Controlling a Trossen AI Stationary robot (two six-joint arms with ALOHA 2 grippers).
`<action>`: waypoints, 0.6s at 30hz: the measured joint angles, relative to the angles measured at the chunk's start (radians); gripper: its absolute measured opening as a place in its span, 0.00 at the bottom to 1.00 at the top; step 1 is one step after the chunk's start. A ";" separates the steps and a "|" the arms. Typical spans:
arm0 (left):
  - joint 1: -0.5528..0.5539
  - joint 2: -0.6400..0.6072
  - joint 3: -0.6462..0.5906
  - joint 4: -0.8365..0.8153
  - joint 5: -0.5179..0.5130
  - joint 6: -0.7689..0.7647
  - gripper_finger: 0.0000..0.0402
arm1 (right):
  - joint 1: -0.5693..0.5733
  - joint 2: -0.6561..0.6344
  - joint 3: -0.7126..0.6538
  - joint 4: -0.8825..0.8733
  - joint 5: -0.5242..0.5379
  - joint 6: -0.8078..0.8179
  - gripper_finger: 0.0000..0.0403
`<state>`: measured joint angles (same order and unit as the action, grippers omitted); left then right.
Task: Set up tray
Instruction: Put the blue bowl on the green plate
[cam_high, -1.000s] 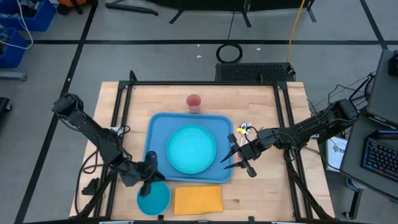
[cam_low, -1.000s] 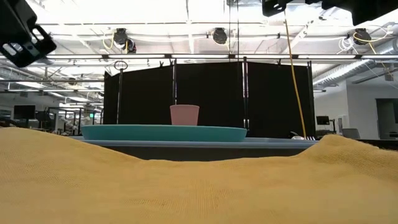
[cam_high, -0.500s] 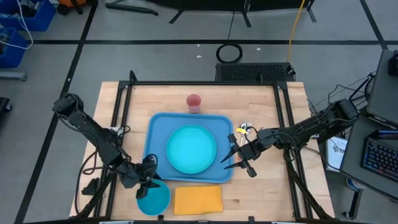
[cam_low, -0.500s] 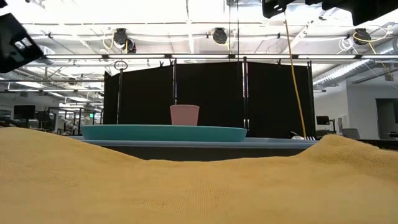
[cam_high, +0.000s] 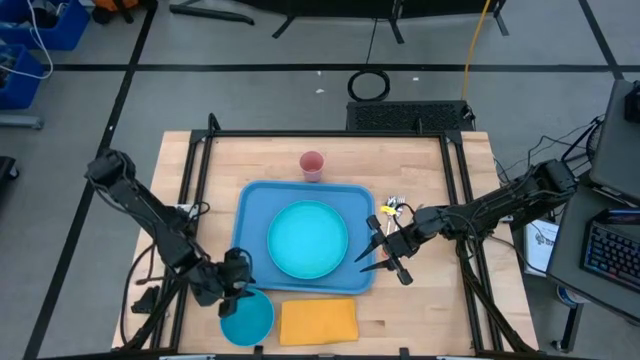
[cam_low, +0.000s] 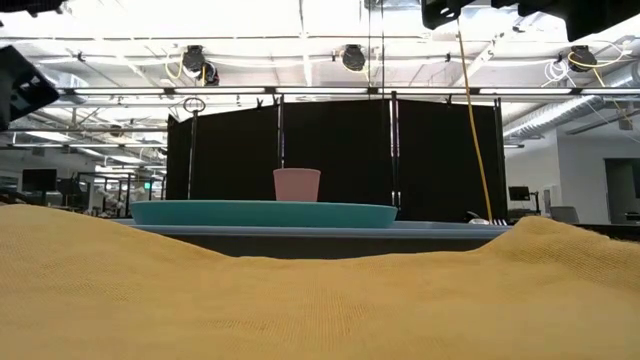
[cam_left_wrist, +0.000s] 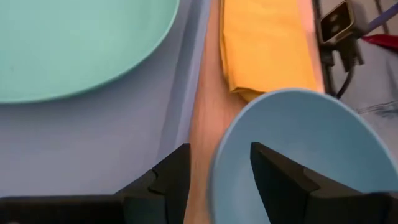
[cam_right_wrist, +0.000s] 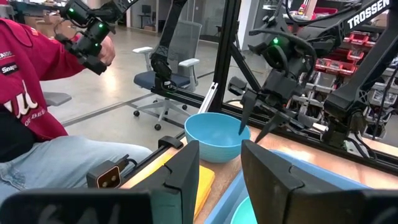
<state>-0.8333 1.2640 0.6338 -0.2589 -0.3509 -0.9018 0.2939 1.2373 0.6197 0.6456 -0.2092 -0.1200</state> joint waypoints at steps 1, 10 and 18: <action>0.000 0.009 0.000 0.001 0.000 -0.002 0.42 | 0.000 0.000 0.000 0.000 0.000 0.000 0.27; 0.000 0.065 0.000 0.021 0.010 -0.026 0.42 | 0.000 0.000 0.000 0.000 0.000 0.000 0.27; 0.000 0.072 0.000 0.022 0.022 -0.027 0.40 | 0.000 0.000 0.000 0.000 0.001 -0.002 0.27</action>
<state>-0.8330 1.3357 0.6338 -0.2369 -0.3291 -0.9291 0.2941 1.2373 0.6197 0.6460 -0.2079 -0.1215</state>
